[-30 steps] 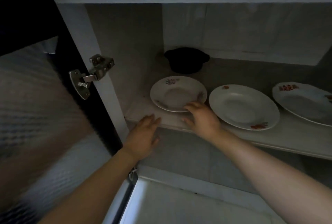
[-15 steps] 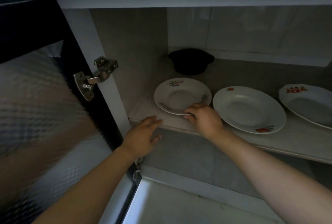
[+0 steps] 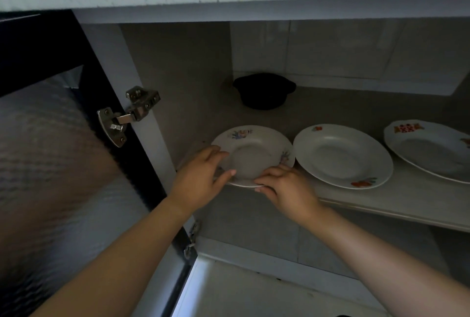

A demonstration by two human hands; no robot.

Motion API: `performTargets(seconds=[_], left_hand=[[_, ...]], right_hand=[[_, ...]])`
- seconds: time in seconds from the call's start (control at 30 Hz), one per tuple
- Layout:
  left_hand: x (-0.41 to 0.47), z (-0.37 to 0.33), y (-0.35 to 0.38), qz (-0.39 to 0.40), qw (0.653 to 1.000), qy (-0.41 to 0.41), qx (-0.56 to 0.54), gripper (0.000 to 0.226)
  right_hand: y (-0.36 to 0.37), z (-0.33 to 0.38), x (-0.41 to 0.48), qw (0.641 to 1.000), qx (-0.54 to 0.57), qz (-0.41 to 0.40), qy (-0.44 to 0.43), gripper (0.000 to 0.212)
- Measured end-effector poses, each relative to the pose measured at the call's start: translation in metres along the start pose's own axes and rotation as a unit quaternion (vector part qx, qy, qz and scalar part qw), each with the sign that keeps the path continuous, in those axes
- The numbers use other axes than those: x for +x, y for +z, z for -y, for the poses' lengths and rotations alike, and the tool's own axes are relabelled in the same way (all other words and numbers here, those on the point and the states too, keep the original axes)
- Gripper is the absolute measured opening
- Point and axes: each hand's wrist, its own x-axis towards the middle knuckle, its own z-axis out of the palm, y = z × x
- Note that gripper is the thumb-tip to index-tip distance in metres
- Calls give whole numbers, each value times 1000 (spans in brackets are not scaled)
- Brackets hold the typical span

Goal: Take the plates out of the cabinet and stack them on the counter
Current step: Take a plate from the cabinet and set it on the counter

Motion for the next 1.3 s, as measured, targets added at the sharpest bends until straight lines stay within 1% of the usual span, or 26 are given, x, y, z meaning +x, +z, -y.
performTargets(seconds=[0.1,0.2,0.27,0.33,0.4,0.5,0.57,0.67,0.73,0.77,0.9,1.03,1.13,1.17,1.23,1.3], left_hand=[[2,0,4,2,998,-67,-16,68],[7,7,7,2,990,-129,-54,51],[10,6,6,9,984,-155,-81,47],[14,1,6,29,977,-172,-119,49],[16,-5,7,59,969,-186,-154,56],[18,-10,10,64,960,-207,-178,60],[18,-12,11,57,956,-222,-185,59],[18,-13,12,54,956,-232,-173,57],[16,-13,12,54,957,-236,-160,56],[15,-13,11,51,956,-239,-159,56],[8,-14,6,47,955,-247,-160,58],[0,-11,-1,60,955,-244,-159,55],[-4,-10,-5,67,952,-244,-174,52],[-6,-10,-6,69,951,-242,-178,51],[-7,-10,-8,70,950,-237,-192,48],[-8,-12,-10,69,948,-236,-203,47]], right_hand=[[-3,2,-10,1000,5,-1,-16,25],[-4,3,-17,1000,13,-2,-22,30],[-5,2,-21,1000,21,-5,-23,28],[-6,0,-23,999,28,-2,-21,28],[-8,0,-23,999,41,11,-19,29],[-13,-2,-24,997,75,23,-19,32],[-18,-2,-26,991,133,0,12,34],[-24,-2,-27,965,223,-86,111,27],[-29,-2,-24,950,232,-129,165,25],[-31,-3,-22,948,223,-137,183,25],[-35,-7,-16,943,199,-107,244,30],[-33,-10,-9,943,164,-78,278,38],[-28,-7,-3,933,182,-56,306,44],[-27,-5,-1,927,194,-47,316,44],[-27,-1,4,917,218,-37,332,38],[-26,-1,8,910,218,-37,350,35]])
